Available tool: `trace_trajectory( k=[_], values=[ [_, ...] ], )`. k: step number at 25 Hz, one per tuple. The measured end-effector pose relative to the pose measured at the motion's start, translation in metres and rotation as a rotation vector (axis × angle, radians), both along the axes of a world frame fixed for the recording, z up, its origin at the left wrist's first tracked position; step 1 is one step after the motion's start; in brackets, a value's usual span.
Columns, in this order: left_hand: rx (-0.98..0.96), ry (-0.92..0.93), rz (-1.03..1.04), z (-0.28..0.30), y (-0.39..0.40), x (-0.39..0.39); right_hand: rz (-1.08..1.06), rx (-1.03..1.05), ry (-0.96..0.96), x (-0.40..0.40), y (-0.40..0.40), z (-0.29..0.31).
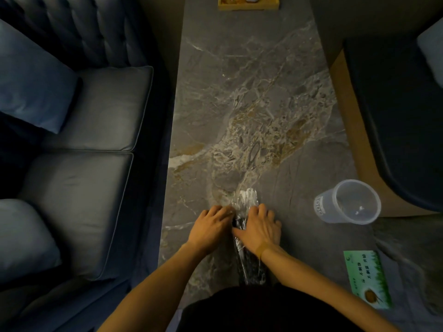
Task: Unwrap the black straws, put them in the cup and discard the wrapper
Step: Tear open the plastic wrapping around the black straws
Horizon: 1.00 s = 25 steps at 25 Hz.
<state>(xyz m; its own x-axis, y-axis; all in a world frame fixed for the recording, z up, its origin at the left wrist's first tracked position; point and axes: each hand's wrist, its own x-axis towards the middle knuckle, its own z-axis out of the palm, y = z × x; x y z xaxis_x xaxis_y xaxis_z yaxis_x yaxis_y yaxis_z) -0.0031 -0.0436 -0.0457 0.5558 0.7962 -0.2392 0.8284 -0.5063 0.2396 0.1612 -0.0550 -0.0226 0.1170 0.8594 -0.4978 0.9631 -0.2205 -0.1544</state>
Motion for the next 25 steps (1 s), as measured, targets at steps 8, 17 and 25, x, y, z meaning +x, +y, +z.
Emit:
trace_trajectory(
  k=[8,17,25],
  values=[
    [-0.056,0.032,-0.024,-0.003,-0.003,0.003,-0.179,-0.070,0.143,0.001,0.001,0.004],
    [-0.056,0.038,0.030,-0.005,-0.004,0.006,-0.577,0.032,0.430,0.060,-0.008,0.000],
    [-0.234,-0.290,0.486,-0.003,0.020,0.029,-0.714,-0.161,0.658,0.097,0.018,-0.019]
  ],
)
